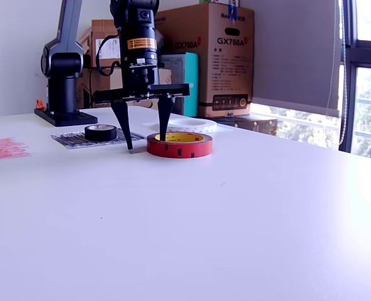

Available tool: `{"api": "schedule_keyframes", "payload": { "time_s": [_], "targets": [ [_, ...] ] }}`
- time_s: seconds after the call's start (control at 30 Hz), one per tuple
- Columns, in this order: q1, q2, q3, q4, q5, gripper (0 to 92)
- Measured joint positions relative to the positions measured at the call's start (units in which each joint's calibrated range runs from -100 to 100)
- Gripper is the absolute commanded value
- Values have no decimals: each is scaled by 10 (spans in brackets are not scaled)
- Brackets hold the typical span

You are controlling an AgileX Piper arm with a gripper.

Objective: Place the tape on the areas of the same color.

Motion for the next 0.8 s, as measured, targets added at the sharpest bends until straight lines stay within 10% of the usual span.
{"api": "schedule_keyframes", "payload": {
  "time_s": [0.27,0.8],
  "targets": [
    [-6,0,-2,-5,0,0],
    [-6,-36,-3,-1,-39,0]
  ]
}}
